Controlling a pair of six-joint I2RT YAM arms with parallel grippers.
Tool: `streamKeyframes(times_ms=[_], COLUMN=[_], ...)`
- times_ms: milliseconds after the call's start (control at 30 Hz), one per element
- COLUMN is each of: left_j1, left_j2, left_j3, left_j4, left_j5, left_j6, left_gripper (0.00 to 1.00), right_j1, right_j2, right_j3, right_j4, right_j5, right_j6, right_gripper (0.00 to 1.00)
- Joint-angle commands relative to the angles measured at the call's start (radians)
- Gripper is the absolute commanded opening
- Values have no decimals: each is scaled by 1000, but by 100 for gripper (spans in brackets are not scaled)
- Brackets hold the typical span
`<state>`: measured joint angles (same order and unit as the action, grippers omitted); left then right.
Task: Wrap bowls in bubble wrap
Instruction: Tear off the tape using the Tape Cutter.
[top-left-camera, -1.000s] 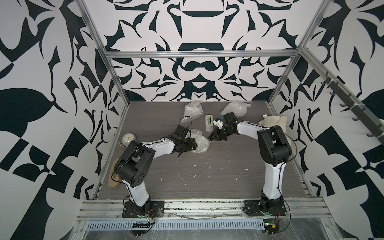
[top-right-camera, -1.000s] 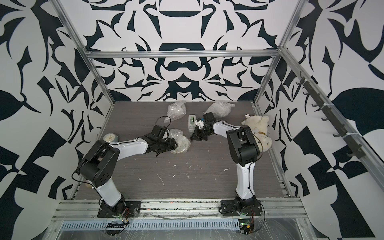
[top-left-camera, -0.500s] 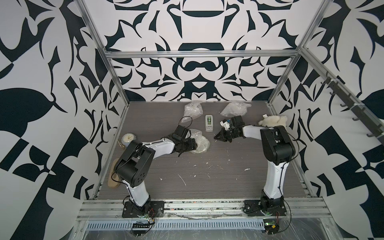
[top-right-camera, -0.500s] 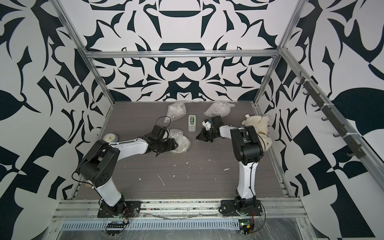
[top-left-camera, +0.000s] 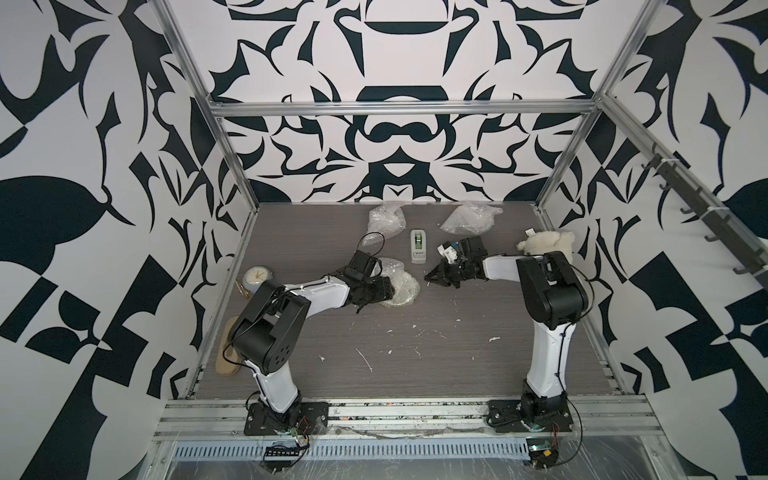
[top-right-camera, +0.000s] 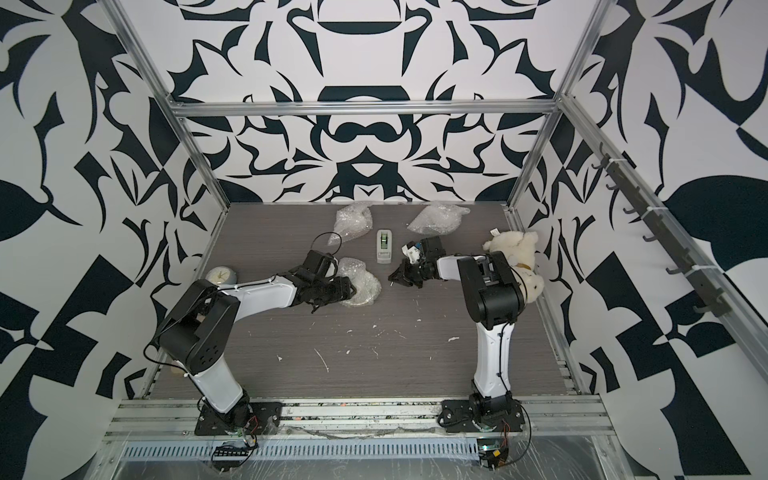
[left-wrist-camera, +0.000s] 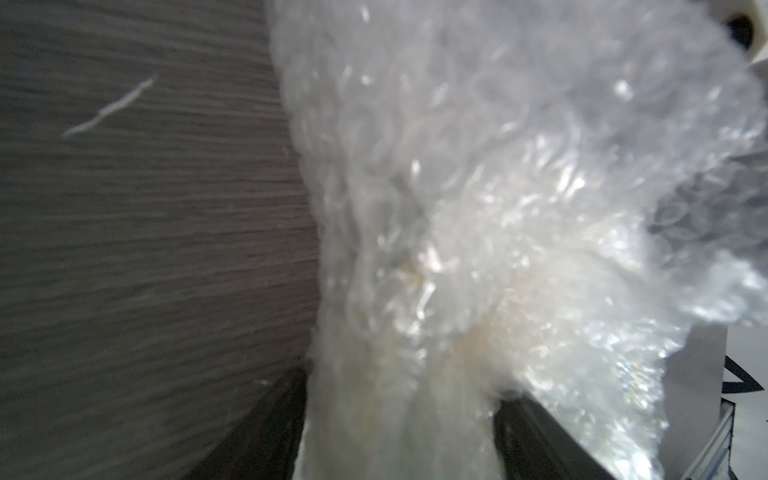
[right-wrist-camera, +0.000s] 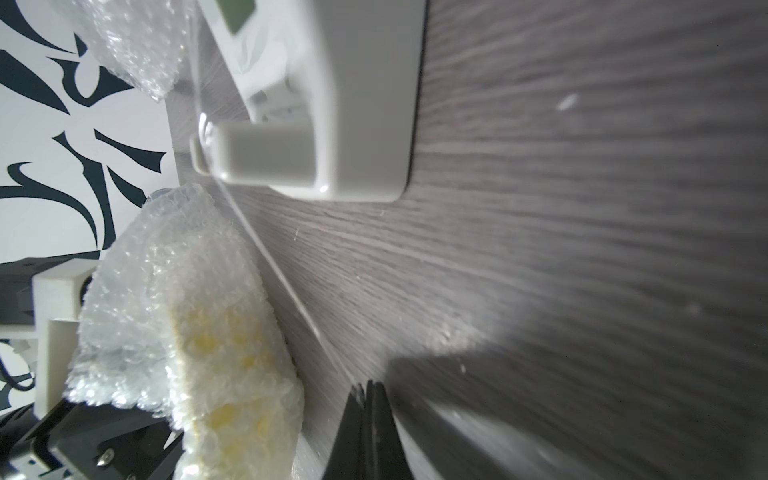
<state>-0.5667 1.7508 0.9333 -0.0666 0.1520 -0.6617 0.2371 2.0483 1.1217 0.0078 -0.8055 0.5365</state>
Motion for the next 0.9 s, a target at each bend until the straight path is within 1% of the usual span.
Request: streamKeyframes(times_ms=[0, 167, 333, 500, 667, 867], left_j1=[10, 10, 10, 10, 10, 10], left_j2=[35, 45, 47, 33, 33, 36], left_j3=[-21, -17, -11, -17, -18, -10], left_j4=[-101, -92, -94, -102, -102, -102], left_j5=[-46, -39, -38, -46, -46, -45], left_j6=[4, -1, 0, 1, 1, 5], left_gripper=[72, 72, 72, 72, 72, 72], right_j1=[-3, 23, 84, 108, 72, -38], right_j2=[2, 6, 54, 95, 76, 5], right_j3=[-59, -92, -80, -60, -82, -155], right_j4=[-100, -14, 74, 136, 117, 14], right_j5=[-44, -99, -87, -87, -76, -47], right_j6=[27, 98, 168, 217, 201, 117], right_gripper=[0, 0, 0, 0, 0, 0])
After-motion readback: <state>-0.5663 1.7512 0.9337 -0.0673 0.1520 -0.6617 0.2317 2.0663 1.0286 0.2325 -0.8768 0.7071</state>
